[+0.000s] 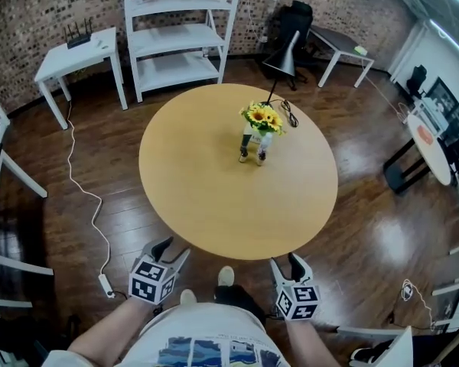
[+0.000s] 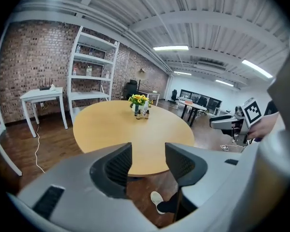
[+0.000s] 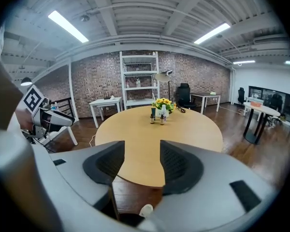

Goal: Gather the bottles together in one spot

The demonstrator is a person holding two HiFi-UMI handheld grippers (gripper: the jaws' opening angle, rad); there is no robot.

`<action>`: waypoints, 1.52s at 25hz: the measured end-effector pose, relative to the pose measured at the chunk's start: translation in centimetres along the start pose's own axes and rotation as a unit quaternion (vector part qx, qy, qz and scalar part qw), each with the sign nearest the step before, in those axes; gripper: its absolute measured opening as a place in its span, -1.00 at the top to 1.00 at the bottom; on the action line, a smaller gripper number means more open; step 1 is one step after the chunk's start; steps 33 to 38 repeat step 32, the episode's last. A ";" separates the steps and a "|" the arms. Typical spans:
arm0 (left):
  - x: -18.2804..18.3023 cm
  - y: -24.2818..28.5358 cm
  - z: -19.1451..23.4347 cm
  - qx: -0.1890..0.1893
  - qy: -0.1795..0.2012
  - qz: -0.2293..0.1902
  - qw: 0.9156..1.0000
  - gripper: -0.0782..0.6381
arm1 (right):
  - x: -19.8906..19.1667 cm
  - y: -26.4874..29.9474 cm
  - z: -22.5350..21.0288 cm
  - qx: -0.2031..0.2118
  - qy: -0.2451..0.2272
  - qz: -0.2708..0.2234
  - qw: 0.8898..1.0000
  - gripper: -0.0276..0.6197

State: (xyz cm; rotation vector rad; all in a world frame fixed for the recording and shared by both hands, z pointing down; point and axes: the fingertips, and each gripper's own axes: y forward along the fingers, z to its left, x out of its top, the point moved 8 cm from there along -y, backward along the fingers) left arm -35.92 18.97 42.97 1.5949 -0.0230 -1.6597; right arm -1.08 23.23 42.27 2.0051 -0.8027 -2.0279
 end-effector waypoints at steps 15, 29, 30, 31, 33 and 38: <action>-1.5 -4.5 2.0 0.020 0.003 -0.013 1.000 0.16 | 0.4 -0.1 2.2 -0.024 0.009 0.005 1.000 0.14; -1.9 -5.2 2.8 0.009 0.003 -0.022 1.000 0.16 | 1.3 0.1 4.2 0.002 -0.006 0.006 1.000 0.15; -2.0 -5.2 2.9 0.010 0.002 -0.021 1.000 0.16 | 1.2 0.1 4.3 0.002 -0.006 0.007 1.000 0.15; -2.1 -5.3 3.0 0.010 0.000 -0.020 1.000 0.16 | 1.2 0.1 4.4 0.003 -0.006 0.008 1.000 0.15; -2.2 -5.4 3.1 0.011 -0.001 -0.020 1.000 0.16 | 1.1 0.2 4.5 0.003 -0.006 0.008 1.000 0.15; -2.2 -5.4 3.1 0.011 -0.001 -0.020 1.000 0.16 | 1.1 0.2 4.5 0.003 -0.006 0.008 1.000 0.15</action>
